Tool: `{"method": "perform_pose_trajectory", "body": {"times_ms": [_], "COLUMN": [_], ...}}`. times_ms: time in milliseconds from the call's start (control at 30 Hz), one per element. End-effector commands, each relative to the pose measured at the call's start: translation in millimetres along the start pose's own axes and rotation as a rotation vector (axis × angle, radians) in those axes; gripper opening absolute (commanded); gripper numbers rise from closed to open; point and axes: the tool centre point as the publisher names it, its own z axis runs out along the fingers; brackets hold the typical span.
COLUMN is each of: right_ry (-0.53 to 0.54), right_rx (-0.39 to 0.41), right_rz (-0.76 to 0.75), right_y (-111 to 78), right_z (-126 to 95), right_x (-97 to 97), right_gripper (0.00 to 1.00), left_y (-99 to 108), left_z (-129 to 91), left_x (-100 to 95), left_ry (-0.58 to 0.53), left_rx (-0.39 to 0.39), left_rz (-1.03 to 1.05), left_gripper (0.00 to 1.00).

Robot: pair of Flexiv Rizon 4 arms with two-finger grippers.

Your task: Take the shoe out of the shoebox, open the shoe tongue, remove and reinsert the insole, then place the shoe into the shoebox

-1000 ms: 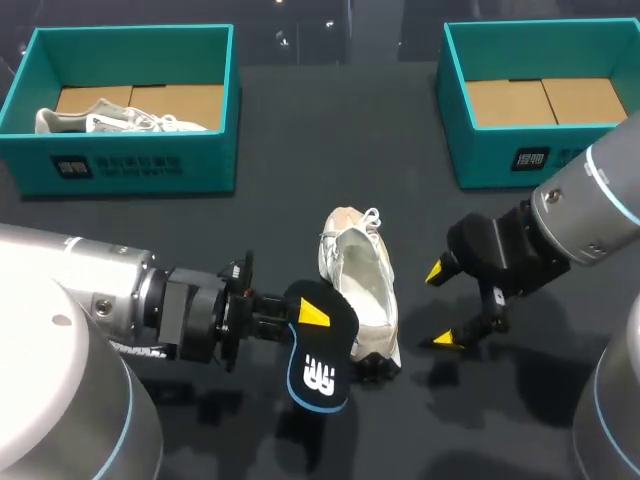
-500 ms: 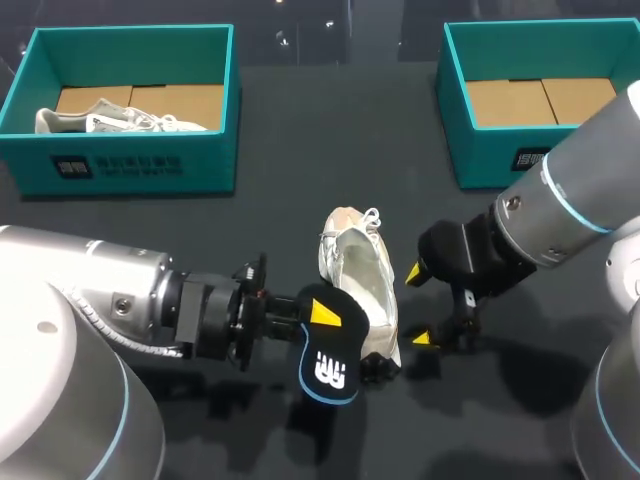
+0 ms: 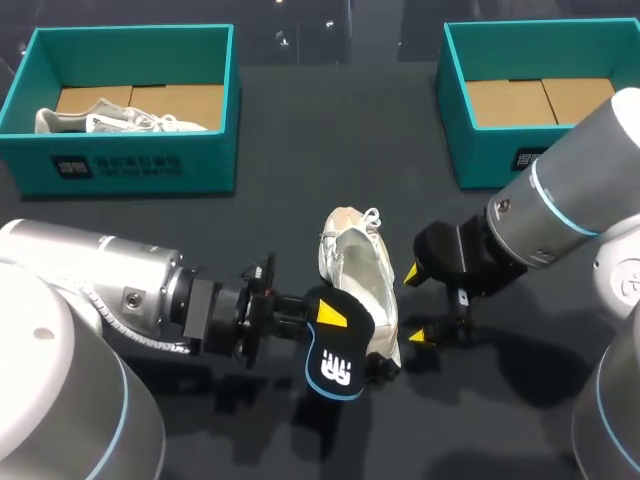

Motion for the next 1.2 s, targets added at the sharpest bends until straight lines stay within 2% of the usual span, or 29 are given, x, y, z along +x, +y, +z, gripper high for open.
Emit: {"method": "perform_pose_trajectory", "body": {"times_ms": [33, 833, 1000, 1200], "right_ry": [0.001, 0.005, 0.005, 0.005], "right_rx": [-0.002, -0.012, -0.012, -0.012], "right_rz": [0.002, 0.023, 0.023, 0.023], "right_y": [-1.3, -4.4, -4.4, -4.4], "right_z": [8, 12, 12, 12], "right_x": [-2.0, -1.1, -1.1, -1.1], "right_gripper": [1.00, 1.00, 1.00, 1.00], "left_y": [6, 12, 13, 15], "left_z": [7, 12, 27, 34], "left_x": [-0.6, -2.5, 2.2, 4.7], "left_ry": [0.002, 0.008, 0.009, 0.012], "left_rx": [0.003, 0.021, 0.035, 0.044], "left_rz": [-0.004, -0.047, -0.057, -0.064], "left_gripper": [0.00, 0.00, 0.00, 0.00]}}
